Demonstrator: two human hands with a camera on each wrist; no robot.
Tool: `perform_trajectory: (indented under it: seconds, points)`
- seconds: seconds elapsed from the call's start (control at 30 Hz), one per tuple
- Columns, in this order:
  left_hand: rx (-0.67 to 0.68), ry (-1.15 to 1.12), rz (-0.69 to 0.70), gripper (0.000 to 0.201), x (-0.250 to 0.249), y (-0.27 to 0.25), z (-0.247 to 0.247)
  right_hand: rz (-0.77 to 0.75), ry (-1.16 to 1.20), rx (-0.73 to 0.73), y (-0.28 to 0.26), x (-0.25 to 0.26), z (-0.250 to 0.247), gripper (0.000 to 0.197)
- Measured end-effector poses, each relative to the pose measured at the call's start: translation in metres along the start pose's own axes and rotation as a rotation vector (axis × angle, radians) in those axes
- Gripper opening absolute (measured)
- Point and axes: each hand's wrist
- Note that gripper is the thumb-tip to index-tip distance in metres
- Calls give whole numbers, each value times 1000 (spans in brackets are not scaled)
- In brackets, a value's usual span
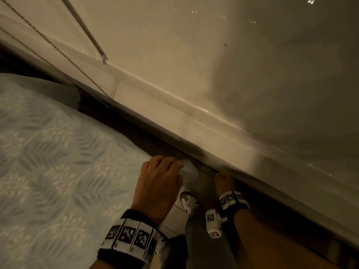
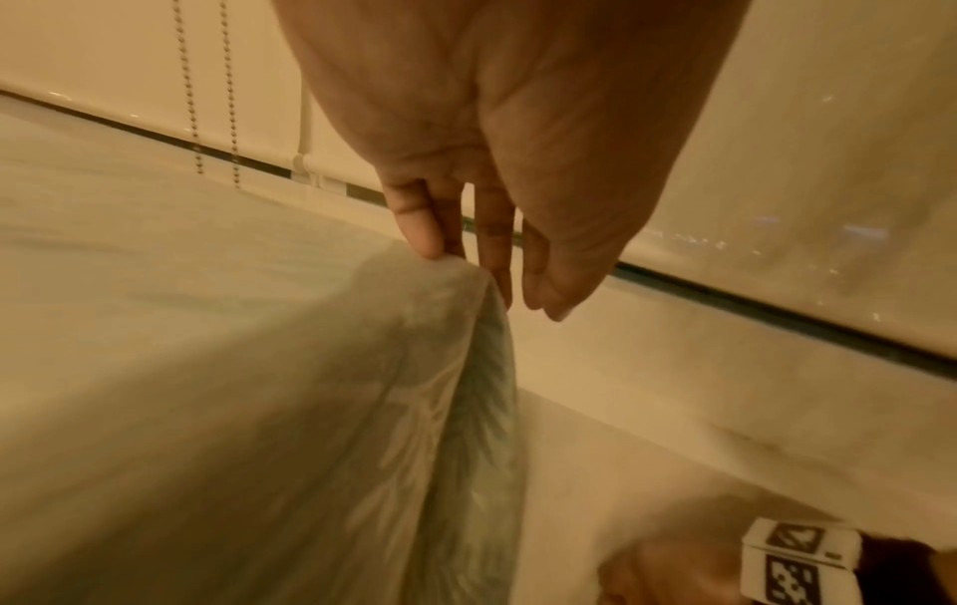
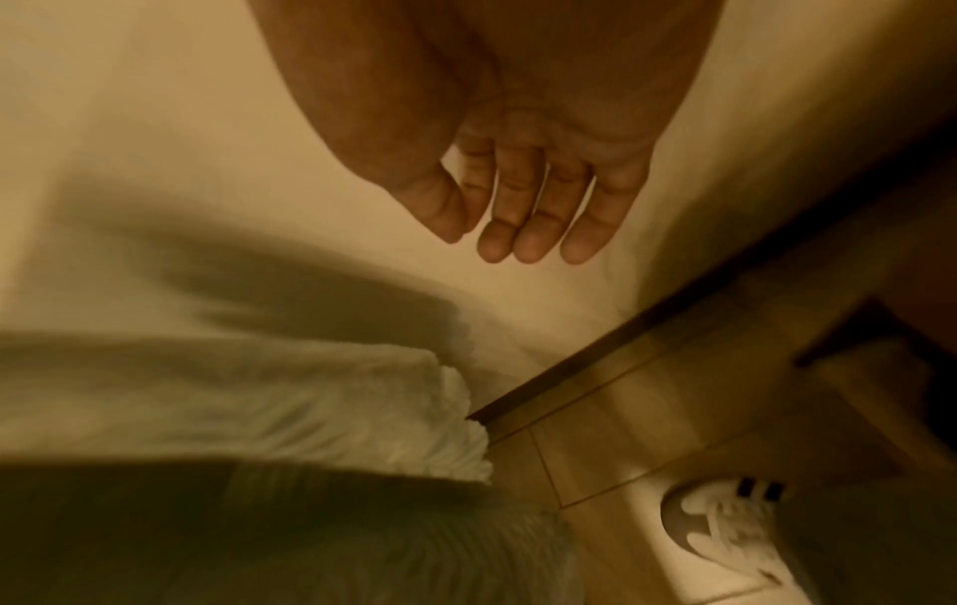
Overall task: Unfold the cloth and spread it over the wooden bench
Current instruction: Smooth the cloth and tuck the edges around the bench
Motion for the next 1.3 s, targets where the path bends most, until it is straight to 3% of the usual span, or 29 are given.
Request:
perform_trajectory:
  seconds: [0.03, 0.13, 0.23, 0.3, 0.37, 0.43, 0.5, 0.6, 0.73, 0.87, 0.93, 1.07, 1.13, 1.2, 1.3]
  points:
    - [-18, -46, 11, 29, -5, -12, -7, -73, -4, 16, -17, 8, -7, 8]
    - [-47, -161, -32, 32, -10, -67, -26, -380, -34, 141, -74, 35, -35, 17]
    - [11, -209, -193, 34, 0, -139, -37, -708, -77, 282, -135, 74, -63, 20]
    - [36, -173, -325, 35, 15, -193, -44, -1007, -162, 281, -170, 101, -73, 24]
    - [30, -137, -479, 39, 33, -250, -51, -1374, -333, 282, -199, 126, -72, 30]
    - [33, -97, -639, 46, 51, -303, -57, -1636, -586, 357, -226, 144, -60, 37]
    - [40, -50, -747, 53, 65, -354, -57, -1797, -836, 427, -249, 148, -41, 45]
    - [40, -7, -788, 59, 76, -411, -45, -1976, -1074, 498, -278, 137, -10, 49]
    - [-68, -24, -739, 44, 83, -439, -20, -1975, -1127, 458, -294, 130, 4, 29]
    - [-192, -52, -598, 14, 80, -442, -3, -1897, -1179, 394, -288, 119, 2, 5]
    - [-203, -83, -599, 10, 78, -442, -2, -1835, -1217, 337, -287, 117, 2, 5]
    - [-206, -180, -588, 14, 81, -455, -2, -1709, -1400, 175, -309, 113, 7, 26]
    - [-209, -253, -613, 18, 84, -474, -5, -1620, -1562, 142, -338, 106, 12, 18]
    - [-215, -278, -669, 20, 87, -509, -8, -1632, -1619, 213, -372, 91, 28, 9]
    - [-226, -243, -830, 26, 87, -579, -15, -1802, -1562, 460, -427, 45, 61, 11]
Point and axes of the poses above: each hand's wrist, its own y-axis towards the middle knuckle, its own z-axis out of the palm, x = y × z, and after that the axes turned 9 degrees about -x, right-handed
